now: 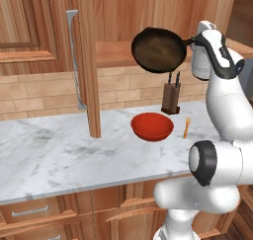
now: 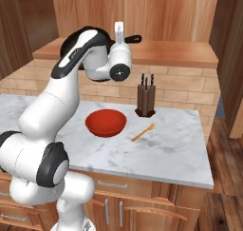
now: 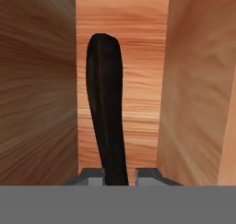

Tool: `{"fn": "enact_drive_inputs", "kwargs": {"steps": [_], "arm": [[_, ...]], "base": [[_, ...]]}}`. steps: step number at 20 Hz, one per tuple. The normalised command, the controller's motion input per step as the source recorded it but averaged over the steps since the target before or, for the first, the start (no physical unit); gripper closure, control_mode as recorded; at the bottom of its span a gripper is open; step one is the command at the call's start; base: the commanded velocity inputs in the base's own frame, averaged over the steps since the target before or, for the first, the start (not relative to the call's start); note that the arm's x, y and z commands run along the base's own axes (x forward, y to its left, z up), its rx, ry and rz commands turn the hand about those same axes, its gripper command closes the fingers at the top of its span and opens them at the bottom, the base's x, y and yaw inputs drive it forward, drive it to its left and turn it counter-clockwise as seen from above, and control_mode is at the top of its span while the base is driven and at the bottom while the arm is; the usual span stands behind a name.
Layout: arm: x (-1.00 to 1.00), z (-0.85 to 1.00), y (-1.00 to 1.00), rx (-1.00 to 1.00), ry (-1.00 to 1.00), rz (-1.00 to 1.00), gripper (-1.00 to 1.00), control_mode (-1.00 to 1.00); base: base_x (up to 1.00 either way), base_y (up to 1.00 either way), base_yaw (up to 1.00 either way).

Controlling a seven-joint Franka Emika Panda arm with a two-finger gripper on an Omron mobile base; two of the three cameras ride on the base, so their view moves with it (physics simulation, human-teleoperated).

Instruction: Pick the pan from the cabinet and place it on the stove. Then turn on the stove burner for the pan.

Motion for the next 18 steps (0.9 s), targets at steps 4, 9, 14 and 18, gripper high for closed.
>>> {"fn": "enact_drive_inputs", "kwargs": {"steps": [4, 9, 14, 18], "arm": [[-0.60, 0.00, -0.09, 0.00, -0.05, -0.07, 1.00, -1.00], [-0.59, 0.00, -0.05, 0.00, -0.06, -0.07, 1.00, -1.00], [-0.55, 0.00, 0.00, 0.00, -0.04, -0.07, 1.00, -1.00], [-0.30, 0.00, 0.00, 0.00, 0.00, -0.04, 1.00, -1.00]], "base": [[0.00, 0.00, 0.00], [0.00, 0.00, 0.00], [0.00, 0.00, 0.00], [0.00, 0.00, 0.00]]}}
